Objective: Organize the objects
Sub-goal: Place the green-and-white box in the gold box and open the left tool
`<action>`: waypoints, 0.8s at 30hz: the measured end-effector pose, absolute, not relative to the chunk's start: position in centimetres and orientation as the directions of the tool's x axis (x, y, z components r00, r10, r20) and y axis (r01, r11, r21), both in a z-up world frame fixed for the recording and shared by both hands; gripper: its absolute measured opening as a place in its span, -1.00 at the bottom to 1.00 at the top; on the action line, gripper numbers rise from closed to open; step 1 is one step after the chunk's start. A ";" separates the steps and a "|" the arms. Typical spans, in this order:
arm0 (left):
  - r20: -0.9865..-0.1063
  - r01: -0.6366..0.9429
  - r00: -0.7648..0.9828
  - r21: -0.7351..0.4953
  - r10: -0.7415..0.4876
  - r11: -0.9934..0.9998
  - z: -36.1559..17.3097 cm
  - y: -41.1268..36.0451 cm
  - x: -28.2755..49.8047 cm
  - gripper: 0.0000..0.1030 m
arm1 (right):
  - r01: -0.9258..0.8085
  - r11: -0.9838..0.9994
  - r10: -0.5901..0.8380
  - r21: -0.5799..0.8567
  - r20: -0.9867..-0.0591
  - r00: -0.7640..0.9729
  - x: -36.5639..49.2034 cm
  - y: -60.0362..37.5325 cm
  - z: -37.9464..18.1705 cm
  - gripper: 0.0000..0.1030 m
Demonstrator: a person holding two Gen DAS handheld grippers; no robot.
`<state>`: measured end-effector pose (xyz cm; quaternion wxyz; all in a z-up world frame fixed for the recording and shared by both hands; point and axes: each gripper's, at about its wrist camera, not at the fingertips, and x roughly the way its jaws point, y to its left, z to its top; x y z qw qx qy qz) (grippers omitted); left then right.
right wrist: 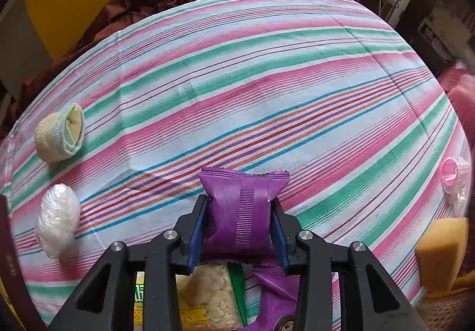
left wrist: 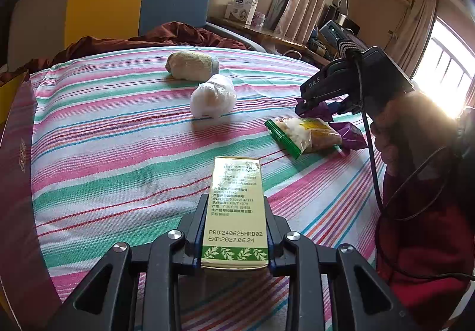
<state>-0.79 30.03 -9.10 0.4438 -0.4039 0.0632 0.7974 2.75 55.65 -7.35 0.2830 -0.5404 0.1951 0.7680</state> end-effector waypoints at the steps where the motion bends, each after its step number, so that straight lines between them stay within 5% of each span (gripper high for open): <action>1: -0.701 -0.759 -0.281 -0.256 0.656 -0.598 -9.1 30.0 -0.8 -0.42 | -0.635 -0.772 0.240 -0.031 -0.939 -0.246 2.5 55.4 -7.2 -0.24; 12: -0.723 -0.785 -0.323 -0.155 0.610 -0.600 -8.4 29.7 0.8 -0.43 | -0.570 -0.809 0.326 -0.144 -0.917 -0.232 1.0 52.2 -7.1 -0.33; 24: -0.652 -0.647 -0.394 -0.304 0.648 -0.699 -0.4 20.0 -1.5 -0.43 | -0.538 -0.818 0.372 -0.203 -0.901 -0.225 2.1 49.6 -7.4 -0.33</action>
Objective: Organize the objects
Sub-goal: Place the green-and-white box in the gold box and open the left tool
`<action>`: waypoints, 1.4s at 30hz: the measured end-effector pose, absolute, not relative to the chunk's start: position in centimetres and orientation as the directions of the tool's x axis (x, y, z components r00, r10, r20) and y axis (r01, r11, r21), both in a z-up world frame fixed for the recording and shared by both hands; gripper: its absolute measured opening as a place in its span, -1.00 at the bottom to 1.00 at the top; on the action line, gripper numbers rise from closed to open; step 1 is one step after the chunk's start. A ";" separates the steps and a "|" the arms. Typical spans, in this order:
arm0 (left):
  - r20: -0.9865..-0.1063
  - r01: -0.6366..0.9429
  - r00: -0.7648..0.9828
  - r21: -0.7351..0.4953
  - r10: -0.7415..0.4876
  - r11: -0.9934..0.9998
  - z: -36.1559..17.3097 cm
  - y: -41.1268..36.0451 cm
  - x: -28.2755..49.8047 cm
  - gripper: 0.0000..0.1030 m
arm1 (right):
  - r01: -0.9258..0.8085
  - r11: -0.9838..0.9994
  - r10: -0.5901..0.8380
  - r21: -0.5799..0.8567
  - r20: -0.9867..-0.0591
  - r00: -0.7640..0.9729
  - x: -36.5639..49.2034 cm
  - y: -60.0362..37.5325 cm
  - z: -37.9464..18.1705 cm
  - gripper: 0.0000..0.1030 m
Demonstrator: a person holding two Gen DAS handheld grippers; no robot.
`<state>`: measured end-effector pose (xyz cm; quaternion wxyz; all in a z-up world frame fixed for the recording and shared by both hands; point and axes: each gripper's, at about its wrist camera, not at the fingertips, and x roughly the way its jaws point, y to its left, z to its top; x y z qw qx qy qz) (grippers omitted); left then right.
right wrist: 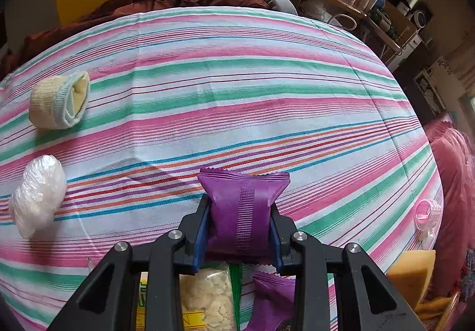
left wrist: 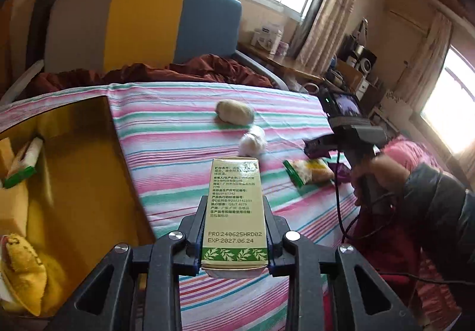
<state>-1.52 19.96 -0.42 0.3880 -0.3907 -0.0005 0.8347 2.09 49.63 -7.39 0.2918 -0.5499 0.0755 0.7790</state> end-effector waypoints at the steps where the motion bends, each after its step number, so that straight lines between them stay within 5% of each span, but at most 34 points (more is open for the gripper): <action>1: -0.651 -0.617 -0.411 -0.317 0.638 -0.720 0.0 18.6 -2.3 -0.43 | -0.536 -0.819 0.373 -0.206 -0.900 -0.224 2.1 49.5 -7.3 -0.33; 12: -0.724 -0.356 -0.521 -0.296 0.451 -0.886 -1.1 8.0 -9.0 -0.43 | -0.523 -0.824 0.381 -0.220 -0.898 -0.222 1.8 50.0 -7.7 -0.31; 24: -0.732 -0.319 -0.550 -0.260 0.402 -0.911 -2.1 7.9 -11.8 -0.43 | -0.509 -0.826 0.394 -0.241 -0.893 -0.217 1.5 50.1 -7.9 -0.31; 31: -0.828 -0.252 -0.468 -0.209 0.308 -0.945 -6.2 8.4 -14.0 -0.43 | -0.510 -0.826 0.396 -0.243 -0.893 -0.216 1.5 50.2 -7.9 -0.30; 42: -0.815 -0.234 -0.511 -0.174 0.273 -0.957 -4.9 7.6 -12.6 -0.34 | -0.510 -0.826 0.392 -0.239 -0.894 -0.216 1.4 50.5 -8.0 -0.30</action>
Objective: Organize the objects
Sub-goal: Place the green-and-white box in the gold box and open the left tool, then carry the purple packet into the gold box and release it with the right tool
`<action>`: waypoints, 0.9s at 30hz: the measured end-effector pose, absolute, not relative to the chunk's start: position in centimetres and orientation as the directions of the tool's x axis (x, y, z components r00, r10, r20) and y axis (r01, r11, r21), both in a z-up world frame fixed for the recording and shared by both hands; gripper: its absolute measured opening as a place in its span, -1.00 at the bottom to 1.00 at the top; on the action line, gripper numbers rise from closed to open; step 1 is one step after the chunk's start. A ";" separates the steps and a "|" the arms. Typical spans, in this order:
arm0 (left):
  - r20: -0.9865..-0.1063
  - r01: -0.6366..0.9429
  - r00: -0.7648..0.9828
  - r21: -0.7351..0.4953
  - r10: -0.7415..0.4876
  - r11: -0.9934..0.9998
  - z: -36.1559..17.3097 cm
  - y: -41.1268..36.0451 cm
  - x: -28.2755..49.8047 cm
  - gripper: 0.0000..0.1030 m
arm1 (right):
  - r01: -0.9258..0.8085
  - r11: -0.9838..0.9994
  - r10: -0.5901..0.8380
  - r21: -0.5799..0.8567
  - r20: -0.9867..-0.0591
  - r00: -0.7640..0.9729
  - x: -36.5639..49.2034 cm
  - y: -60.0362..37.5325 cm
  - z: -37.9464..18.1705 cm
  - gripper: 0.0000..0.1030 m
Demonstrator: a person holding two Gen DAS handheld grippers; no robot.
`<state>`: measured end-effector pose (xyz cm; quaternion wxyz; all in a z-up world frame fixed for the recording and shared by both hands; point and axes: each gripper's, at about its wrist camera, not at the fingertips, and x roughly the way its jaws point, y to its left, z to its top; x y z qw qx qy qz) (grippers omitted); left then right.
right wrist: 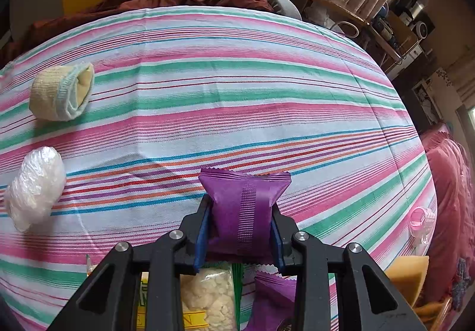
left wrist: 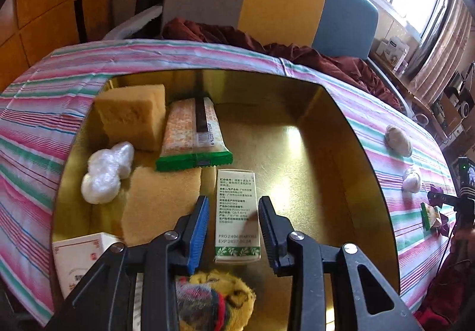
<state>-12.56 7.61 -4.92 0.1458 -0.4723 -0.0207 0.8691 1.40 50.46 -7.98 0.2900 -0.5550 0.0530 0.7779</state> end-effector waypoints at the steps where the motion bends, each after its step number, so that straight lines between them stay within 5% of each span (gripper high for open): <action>1: -0.808 -0.234 -0.526 -0.164 0.267 -0.958 -4.6 7.5 -12.2 -0.34 | -0.511 -0.826 0.391 -0.237 -0.895 -0.216 1.4 50.5 -8.0 -0.30; 13: -0.712 -0.258 -0.657 -0.095 0.246 -0.961 -1.1 6.6 -5.9 -0.34 | -0.537 -0.825 0.353 -0.178 -0.903 -0.243 1.7 50.9 -7.4 -0.34; 27: -0.694 -0.260 -0.683 -0.060 0.227 -0.964 -1.0 5.5 -3.5 -0.34 | -0.384 -0.923 0.212 0.015 -0.813 -0.542 2.2 44.4 -1.0 -0.33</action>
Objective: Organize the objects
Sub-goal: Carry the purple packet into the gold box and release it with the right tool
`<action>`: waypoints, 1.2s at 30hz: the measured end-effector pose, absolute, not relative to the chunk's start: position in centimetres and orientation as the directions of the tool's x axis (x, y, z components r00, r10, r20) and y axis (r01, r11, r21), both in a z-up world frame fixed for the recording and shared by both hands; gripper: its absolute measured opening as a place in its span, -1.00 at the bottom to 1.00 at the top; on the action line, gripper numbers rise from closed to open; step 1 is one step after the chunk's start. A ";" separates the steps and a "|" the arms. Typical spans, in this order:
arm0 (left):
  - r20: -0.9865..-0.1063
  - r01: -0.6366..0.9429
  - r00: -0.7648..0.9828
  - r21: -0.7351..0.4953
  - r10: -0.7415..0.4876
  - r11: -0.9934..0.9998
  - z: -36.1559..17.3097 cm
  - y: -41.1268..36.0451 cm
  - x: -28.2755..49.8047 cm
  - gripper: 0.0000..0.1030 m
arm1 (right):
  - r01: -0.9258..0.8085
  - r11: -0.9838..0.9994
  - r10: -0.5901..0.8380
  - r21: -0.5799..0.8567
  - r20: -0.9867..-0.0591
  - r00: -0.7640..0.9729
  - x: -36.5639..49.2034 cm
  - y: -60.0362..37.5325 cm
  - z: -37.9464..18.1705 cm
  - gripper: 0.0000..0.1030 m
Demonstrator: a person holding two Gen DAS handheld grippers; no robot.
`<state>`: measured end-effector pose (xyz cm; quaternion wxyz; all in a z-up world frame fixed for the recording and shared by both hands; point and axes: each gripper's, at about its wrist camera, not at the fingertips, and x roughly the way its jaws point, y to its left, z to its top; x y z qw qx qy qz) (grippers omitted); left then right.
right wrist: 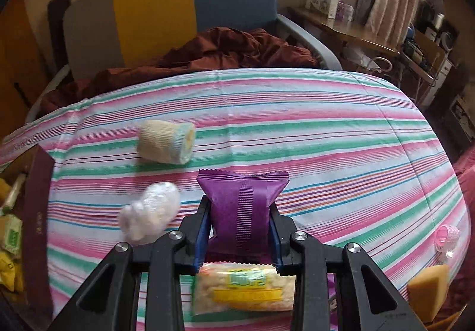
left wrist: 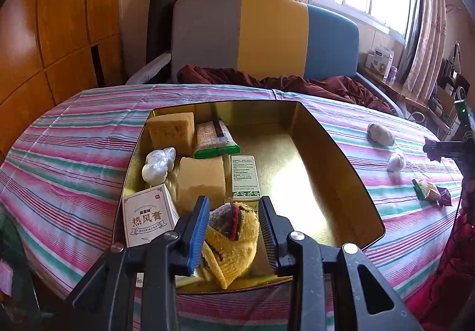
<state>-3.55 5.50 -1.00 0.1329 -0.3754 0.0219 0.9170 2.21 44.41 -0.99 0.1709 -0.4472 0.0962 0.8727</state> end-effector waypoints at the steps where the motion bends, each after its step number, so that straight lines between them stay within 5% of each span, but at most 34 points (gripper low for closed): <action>1: -0.693 -0.258 -0.683 -0.064 0.229 -0.964 -1.0 5.4 -3.6 -0.34 | -0.353 -0.935 0.181 0.037 -0.806 -0.564 2.2 43.3 -0.4 -0.33; 13: -0.659 -0.173 -0.722 -0.126 0.213 -0.977 -0.2 1.1 -3.6 -0.34 | 0.236 -0.958 -0.278 0.162 -0.726 -0.629 1.8 19.3 3.4 -0.33; 23: -0.667 -0.095 -0.724 -0.158 0.177 -0.983 -0.7 -1.9 -4.5 -0.34 | 0.364 -0.907 -0.376 0.214 -0.799 -0.468 0.0 10.0 -2.3 -0.27; 27: -0.672 -0.095 -0.718 -0.162 0.180 -0.982 -0.9 -1.9 -4.4 -0.34 | 0.399 -0.887 -0.398 0.232 -0.823 -0.406 -0.1 8.3 -4.0 0.20; 34: -0.670 -0.108 -0.718 -0.160 0.188 -0.981 -0.8 -1.5 -4.2 -0.34 | 0.384 -0.884 -0.416 0.266 -0.822 -0.389 0.5 8.7 -4.9 0.25; 36: -0.667 -0.120 -0.720 -0.154 0.193 -0.981 -0.8 -1.2 -4.0 -0.34 | 0.370 -0.888 -0.417 0.272 -0.814 -0.403 0.6 9.1 -4.5 0.44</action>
